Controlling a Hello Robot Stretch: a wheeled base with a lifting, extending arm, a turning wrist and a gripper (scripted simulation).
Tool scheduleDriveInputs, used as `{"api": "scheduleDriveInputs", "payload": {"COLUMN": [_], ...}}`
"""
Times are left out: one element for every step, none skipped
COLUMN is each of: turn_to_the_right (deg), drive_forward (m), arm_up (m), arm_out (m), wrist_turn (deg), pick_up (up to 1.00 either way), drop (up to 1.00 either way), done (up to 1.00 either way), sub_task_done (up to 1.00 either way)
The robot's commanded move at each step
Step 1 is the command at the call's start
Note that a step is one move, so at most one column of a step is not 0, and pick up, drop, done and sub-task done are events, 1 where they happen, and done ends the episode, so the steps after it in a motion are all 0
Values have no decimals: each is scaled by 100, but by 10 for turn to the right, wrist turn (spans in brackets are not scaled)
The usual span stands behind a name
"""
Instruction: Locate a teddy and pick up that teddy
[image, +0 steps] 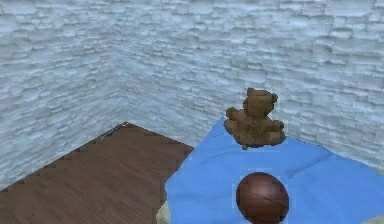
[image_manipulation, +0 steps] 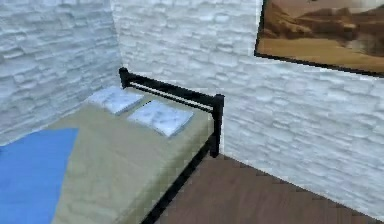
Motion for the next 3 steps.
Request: {"api": "scheduleDriveInputs", "payload": {"turn_to_the_right": [-90, 0, -450], "drive_forward": [0, 20, 0], "arm_up": [0, 0, 0], "arm_out": [0, 0, 0], "wrist_turn": [0, 0, 0], "pick_up": [0, 0, 0], "drop": [0, 0, 0], "done": [0, 0, 0], "sub_task_done": [0, 0, 0]}}
